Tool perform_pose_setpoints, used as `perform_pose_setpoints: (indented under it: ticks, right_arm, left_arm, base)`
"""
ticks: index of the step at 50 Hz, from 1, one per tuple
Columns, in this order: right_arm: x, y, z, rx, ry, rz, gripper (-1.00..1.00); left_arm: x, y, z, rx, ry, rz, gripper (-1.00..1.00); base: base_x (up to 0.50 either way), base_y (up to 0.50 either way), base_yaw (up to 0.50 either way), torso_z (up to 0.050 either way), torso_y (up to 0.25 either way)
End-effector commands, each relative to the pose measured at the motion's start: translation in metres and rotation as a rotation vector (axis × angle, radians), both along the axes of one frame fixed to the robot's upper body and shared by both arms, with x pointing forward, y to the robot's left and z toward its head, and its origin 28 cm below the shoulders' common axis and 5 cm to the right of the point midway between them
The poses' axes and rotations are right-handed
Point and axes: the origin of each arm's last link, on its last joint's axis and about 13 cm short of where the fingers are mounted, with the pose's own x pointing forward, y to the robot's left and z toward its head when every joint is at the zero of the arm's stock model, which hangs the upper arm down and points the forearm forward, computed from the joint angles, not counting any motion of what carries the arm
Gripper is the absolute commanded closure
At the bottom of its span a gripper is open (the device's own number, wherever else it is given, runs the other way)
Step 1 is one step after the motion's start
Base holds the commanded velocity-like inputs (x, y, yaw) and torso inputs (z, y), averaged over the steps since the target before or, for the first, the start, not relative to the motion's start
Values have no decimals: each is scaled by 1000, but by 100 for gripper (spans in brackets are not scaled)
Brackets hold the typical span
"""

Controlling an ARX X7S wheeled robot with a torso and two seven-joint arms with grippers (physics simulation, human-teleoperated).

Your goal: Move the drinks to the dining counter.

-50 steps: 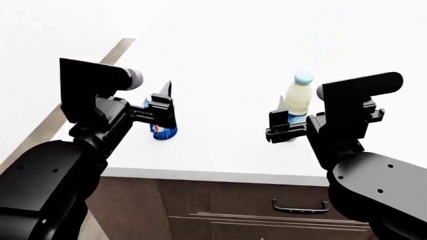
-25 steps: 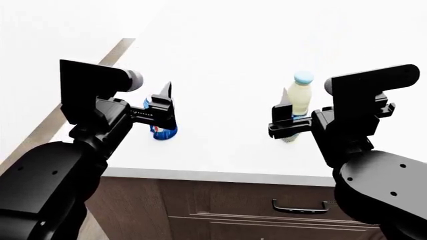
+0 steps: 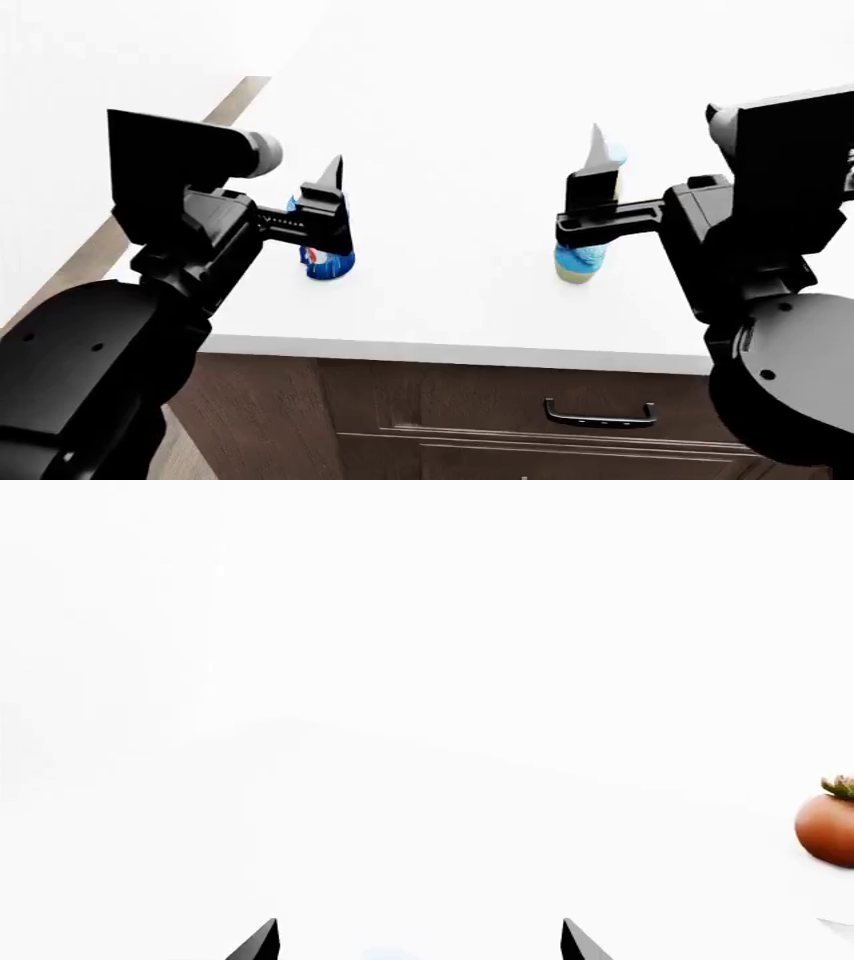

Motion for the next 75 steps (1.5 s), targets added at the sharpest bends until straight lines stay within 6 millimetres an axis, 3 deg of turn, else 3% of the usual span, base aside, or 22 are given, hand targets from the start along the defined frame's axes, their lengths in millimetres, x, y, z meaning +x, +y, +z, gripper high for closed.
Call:
perform_pose_setpoints:
  ticks: [1, 9, 27, 44, 75]
  right_arm:
    - [-10, 2, 14, 14, -77, 0, -100]
    - [-14, 4, 22, 37, -137, -15, -100]
    - [-24, 5, 32, 37, -172, -8, -100]
    - [-39, 8, 51, 25, -246, -4, -100]
    - [-66, 9, 84, 2, -357, -6, -100]
  left_arm:
    - [-3, -1, 3, -1, -14, -5, -100]
    - [-7, -2, 8, -5, -40, -1, -100]
    - [-33, -6, 42, -62, -180, -28, -100]
    - [-51, 8, 72, -69, -266, 27, -100]
    - [-86, 26, 97, -63, -355, 104, -100]
  base:
    - [0, 0, 0, 0, 0]
    - [0, 0, 0, 0, 0]
    - [0, 0, 0, 0, 0]
    - [0, 0, 0, 0, 0]
    - [0, 0, 0, 0, 0]
